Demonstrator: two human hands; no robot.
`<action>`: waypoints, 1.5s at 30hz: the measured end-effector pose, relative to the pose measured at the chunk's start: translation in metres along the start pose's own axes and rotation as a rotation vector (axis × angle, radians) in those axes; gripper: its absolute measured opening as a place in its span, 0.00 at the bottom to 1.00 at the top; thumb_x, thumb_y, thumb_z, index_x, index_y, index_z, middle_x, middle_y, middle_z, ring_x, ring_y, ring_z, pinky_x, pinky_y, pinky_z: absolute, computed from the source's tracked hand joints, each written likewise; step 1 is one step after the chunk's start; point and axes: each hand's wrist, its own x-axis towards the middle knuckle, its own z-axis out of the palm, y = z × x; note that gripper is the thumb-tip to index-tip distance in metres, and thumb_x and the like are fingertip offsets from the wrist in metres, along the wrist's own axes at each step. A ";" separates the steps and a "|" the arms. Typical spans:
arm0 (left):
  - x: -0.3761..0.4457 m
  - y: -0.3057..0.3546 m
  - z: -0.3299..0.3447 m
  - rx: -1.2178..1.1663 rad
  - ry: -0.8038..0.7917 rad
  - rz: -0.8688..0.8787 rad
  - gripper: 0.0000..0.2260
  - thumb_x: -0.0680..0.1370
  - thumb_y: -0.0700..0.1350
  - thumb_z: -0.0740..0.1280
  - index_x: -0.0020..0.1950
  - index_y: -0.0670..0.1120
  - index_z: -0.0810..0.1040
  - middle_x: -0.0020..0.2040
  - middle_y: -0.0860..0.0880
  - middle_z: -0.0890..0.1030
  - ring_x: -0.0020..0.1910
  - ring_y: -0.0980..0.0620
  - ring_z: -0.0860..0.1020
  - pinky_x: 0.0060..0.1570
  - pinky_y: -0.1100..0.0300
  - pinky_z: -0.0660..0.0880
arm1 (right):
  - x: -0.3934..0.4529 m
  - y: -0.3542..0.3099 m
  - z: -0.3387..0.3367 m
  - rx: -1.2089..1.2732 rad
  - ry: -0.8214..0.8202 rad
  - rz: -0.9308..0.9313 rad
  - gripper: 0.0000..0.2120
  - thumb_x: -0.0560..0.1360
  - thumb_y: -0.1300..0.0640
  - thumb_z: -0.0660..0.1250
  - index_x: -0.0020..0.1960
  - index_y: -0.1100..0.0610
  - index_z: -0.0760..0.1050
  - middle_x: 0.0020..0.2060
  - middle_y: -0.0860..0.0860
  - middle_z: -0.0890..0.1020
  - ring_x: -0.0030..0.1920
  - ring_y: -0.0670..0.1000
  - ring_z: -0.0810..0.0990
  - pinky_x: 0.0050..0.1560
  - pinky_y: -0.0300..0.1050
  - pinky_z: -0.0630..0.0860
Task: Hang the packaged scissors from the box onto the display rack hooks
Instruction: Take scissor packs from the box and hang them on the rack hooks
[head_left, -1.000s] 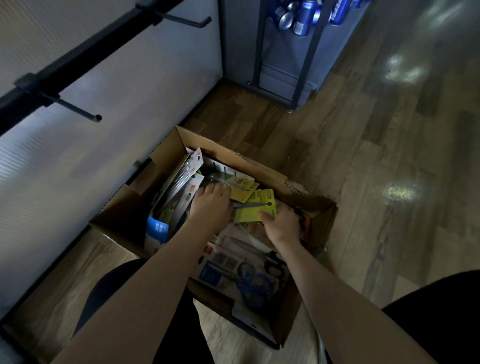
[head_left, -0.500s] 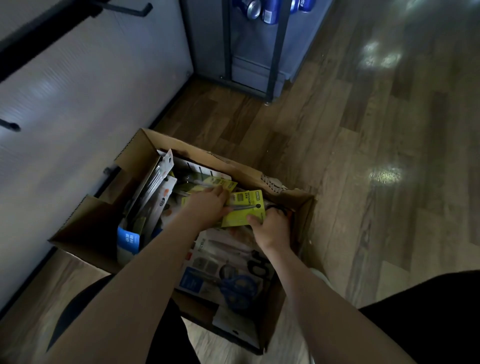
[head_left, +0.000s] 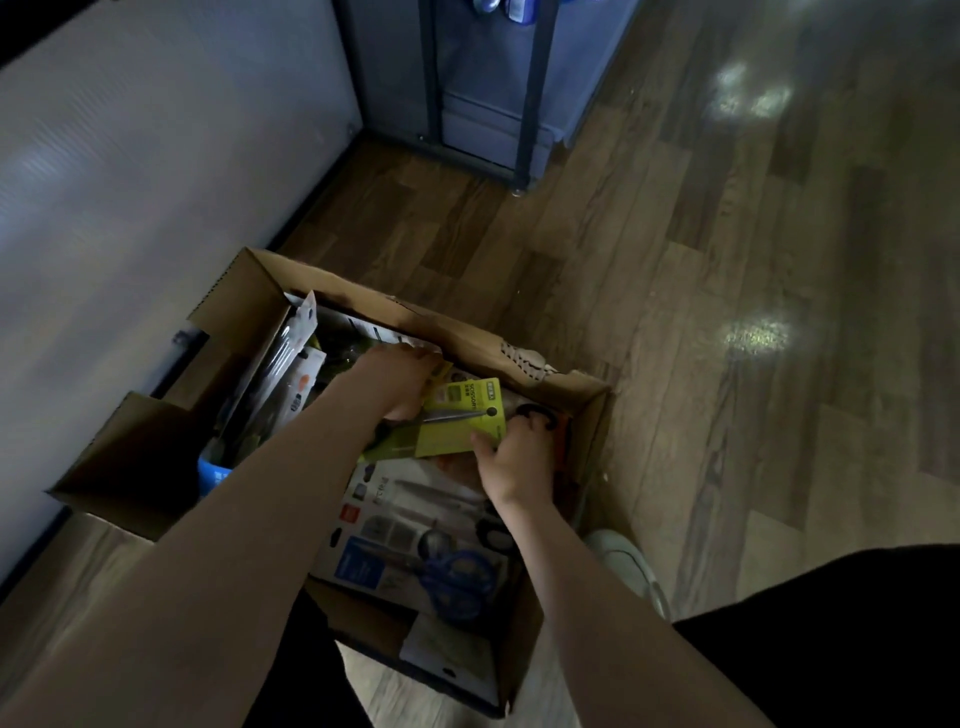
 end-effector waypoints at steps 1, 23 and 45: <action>0.002 0.000 0.001 -0.002 -0.037 -0.002 0.30 0.76 0.45 0.62 0.76 0.47 0.55 0.75 0.45 0.61 0.69 0.44 0.66 0.62 0.50 0.68 | 0.000 0.000 0.000 -0.002 0.001 0.003 0.24 0.76 0.44 0.64 0.62 0.62 0.72 0.63 0.57 0.71 0.64 0.58 0.68 0.66 0.49 0.64; -0.035 -0.031 -0.026 0.143 0.103 0.014 0.35 0.65 0.62 0.72 0.65 0.48 0.63 0.63 0.48 0.73 0.62 0.47 0.71 0.62 0.53 0.64 | -0.001 -0.020 0.000 0.117 0.000 -0.019 0.17 0.74 0.46 0.68 0.55 0.57 0.76 0.58 0.54 0.75 0.61 0.56 0.72 0.63 0.56 0.69; -0.261 0.049 -0.234 -0.987 0.870 -0.689 0.07 0.77 0.38 0.66 0.52 0.37 0.80 0.37 0.45 0.81 0.31 0.55 0.75 0.33 0.77 0.69 | -0.141 -0.181 -0.230 0.326 0.116 -0.217 0.06 0.79 0.59 0.62 0.45 0.58 0.67 0.33 0.52 0.74 0.33 0.53 0.73 0.32 0.46 0.65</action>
